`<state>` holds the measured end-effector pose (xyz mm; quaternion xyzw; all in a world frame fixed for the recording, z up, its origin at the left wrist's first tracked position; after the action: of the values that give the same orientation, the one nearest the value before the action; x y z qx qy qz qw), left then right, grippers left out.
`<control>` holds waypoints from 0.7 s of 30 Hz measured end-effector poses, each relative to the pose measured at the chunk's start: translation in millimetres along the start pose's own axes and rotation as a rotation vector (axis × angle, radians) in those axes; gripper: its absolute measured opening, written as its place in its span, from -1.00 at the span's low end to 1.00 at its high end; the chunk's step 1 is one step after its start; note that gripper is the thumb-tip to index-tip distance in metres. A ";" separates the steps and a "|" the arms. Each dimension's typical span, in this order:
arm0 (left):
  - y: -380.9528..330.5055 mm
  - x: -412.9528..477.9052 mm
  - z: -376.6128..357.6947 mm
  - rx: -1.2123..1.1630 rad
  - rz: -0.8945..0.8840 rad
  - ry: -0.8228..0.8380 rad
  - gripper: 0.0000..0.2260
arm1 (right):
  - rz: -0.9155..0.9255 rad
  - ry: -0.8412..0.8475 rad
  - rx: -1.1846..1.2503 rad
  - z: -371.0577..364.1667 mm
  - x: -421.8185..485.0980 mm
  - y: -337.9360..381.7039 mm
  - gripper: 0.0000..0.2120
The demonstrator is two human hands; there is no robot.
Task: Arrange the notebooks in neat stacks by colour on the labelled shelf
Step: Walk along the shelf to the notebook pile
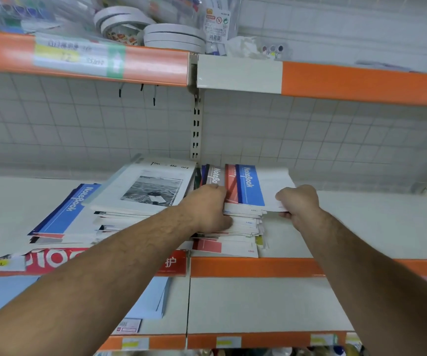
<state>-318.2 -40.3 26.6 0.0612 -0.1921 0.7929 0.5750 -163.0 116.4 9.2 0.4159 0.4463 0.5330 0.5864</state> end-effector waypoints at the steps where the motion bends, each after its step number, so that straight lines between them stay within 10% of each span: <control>1: 0.4 0.1 0.2 0.014 -0.011 0.009 -0.67 | -0.007 -0.014 -0.007 4.1 1.8 -0.6 -0.93; 21: -18.8 4.3 18.4 -0.866 0.638 -0.001 -0.89 | -0.138 -0.026 0.324 47.5 -52.0 0.4 -0.88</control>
<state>-304.4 -38.3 49.3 -0.2425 -0.5107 0.7766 0.2782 -118.8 64.0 25.8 0.4802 0.5463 0.4071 0.5525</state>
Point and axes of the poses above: each hand's wrist, its own x-axis towards the middle knuckle, its own z-axis out of the back of the hand, y = z × x, the point moved 4 cm from there along x, towards the middle knuckle, and after that the axes turned 11 degrees about -y, right-handed, at the moved point
